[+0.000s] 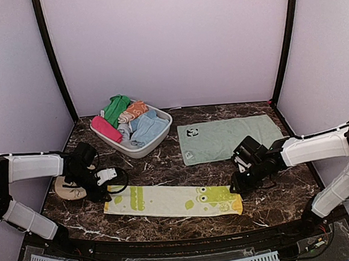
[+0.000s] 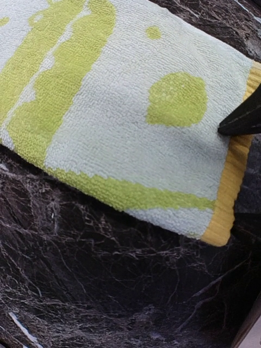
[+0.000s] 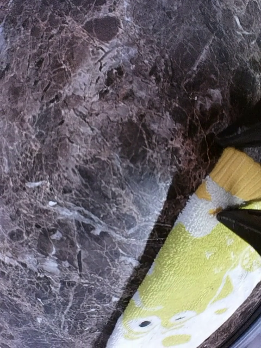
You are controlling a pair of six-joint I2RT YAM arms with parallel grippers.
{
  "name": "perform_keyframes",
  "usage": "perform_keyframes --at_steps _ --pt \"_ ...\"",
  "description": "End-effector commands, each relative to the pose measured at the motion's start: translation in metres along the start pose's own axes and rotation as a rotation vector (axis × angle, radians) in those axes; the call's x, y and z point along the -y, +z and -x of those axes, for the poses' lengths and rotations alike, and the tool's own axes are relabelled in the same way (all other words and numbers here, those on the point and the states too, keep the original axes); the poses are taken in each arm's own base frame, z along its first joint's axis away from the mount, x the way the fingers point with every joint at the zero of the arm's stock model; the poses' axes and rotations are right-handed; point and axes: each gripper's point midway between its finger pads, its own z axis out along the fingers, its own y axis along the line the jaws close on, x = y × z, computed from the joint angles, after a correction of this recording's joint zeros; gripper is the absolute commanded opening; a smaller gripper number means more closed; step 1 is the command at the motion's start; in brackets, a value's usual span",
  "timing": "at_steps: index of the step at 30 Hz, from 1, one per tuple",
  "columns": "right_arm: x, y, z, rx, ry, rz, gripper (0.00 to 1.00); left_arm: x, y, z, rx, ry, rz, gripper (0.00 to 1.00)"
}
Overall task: Roll the towels
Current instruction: Move the towel to the center of the board.
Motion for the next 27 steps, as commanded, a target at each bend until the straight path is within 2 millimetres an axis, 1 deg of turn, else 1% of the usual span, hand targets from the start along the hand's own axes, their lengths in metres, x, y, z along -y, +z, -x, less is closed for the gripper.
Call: perform_keyframes --at_steps 1,3,5,6,9,12,14,17,21,23,24,26,27 --pt "-0.005 0.005 -0.003 -0.025 -0.019 0.049 0.31 0.005 -0.001 -0.008 -0.022 0.013 -0.006 0.51" --pt "-0.005 0.006 -0.005 -0.033 -0.018 0.054 0.19 0.005 0.000 -0.008 -0.029 0.007 -0.008 0.51" --pt "-0.006 0.003 -0.005 -0.027 -0.010 0.061 0.04 0.005 -0.001 -0.007 -0.027 0.005 -0.013 0.51" --pt "-0.006 0.001 -0.003 -0.020 -0.004 0.064 0.00 0.006 -0.002 -0.006 -0.023 0.005 -0.019 0.51" --pt "-0.001 -0.006 0.003 0.001 0.031 0.050 0.00 0.011 -0.003 0.001 0.005 0.007 -0.045 0.51" --pt "0.011 -0.012 0.007 -0.002 0.077 0.004 0.00 0.018 0.002 0.007 -0.002 0.044 -0.038 0.51" --pt "0.020 -0.018 0.010 0.001 0.089 -0.047 0.00 0.025 0.004 0.017 0.012 0.053 -0.053 0.52" --pt "0.038 -0.029 0.012 0.004 0.107 -0.131 0.00 0.034 0.005 0.033 0.035 0.054 -0.096 0.54" --pt "0.065 -0.048 0.015 0.026 0.140 -0.233 0.00 0.047 0.005 0.052 0.047 0.085 -0.144 0.56" --pt "0.079 -0.060 0.020 0.054 0.175 -0.262 0.00 0.049 -0.002 0.062 0.075 0.077 -0.164 0.59" --pt "0.082 -0.065 0.022 0.069 0.184 -0.265 0.00 0.048 -0.006 0.068 0.092 0.071 -0.161 0.60" --pt "0.081 -0.073 0.026 0.095 0.188 -0.245 0.00 0.044 -0.017 0.076 0.121 0.068 -0.141 0.65" --pt "0.077 -0.075 0.028 0.098 0.183 -0.227 0.00 0.041 -0.022 0.079 0.135 0.065 -0.128 0.71"
